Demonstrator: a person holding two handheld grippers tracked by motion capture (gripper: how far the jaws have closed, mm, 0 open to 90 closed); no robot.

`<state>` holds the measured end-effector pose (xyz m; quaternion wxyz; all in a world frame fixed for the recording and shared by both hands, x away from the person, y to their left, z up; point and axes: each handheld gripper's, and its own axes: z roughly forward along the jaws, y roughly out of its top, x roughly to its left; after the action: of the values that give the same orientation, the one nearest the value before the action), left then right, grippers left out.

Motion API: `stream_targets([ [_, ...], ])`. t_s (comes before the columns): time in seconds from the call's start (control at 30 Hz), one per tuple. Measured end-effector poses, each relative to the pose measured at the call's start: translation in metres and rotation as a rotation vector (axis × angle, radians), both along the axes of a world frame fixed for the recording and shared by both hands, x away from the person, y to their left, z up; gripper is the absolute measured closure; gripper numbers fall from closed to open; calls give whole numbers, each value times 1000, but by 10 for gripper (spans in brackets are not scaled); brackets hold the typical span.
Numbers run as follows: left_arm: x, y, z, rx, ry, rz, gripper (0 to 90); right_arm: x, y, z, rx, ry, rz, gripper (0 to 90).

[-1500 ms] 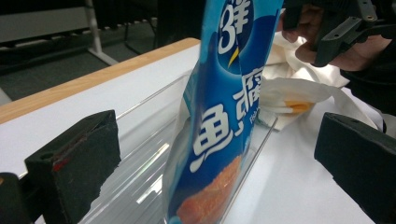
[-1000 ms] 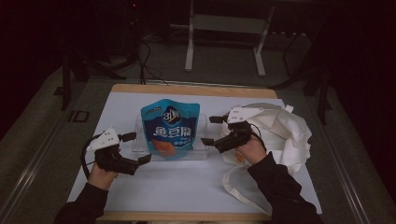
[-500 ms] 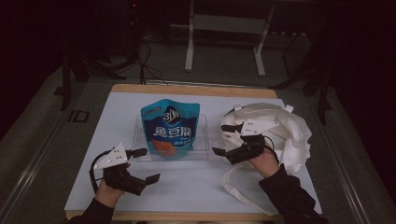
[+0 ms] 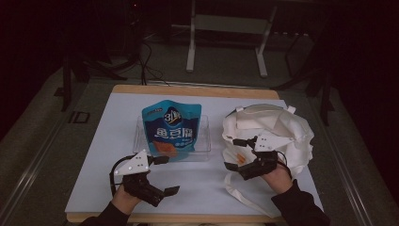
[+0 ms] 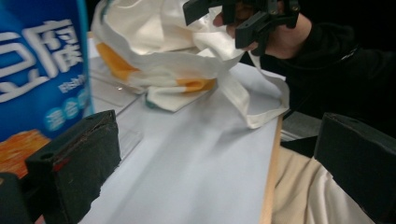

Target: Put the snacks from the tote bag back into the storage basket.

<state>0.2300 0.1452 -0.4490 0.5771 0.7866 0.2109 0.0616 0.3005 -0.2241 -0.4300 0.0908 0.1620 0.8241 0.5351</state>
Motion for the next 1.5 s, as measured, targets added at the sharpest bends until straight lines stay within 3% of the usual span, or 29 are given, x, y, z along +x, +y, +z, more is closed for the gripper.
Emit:
stream_targets([
  [0.5, 7, -32, -10, 36, 13, -75, 6, -22, -23, -13, -33, -3, -8, 141],
  [0.67, 10, -40, -14, 48, -3, -91, 6, -26, -33, -17, -27, 9, -14, 142],
  [0.8, 10, -46, -18, 59, 0, -107, 6, -30, -37, -22, -56, 38, -27, 162],
  [1.0, 10, -52, -25, 64, 30, -126, 6, -37, -38, -31, -86, 12, -32, 145],
  [1.17, 9, -55, -31, 81, 32, -130, 6, -41, -40, -39, -106, -8, -40, 139],
  [1.27, 9, -56, -35, 86, 38, -133, 6, -40, -44, -42, -97, -8, -56, 139],
  [1.37, 9, -57, -38, 98, 42, -131, 6, -40, -51, -44, -57, -10, -67, 139],
  [1.5, 10, -57, -41, 102, 42, -127, 6, -39, -57, -45, -50, -18, -80, 139],
])
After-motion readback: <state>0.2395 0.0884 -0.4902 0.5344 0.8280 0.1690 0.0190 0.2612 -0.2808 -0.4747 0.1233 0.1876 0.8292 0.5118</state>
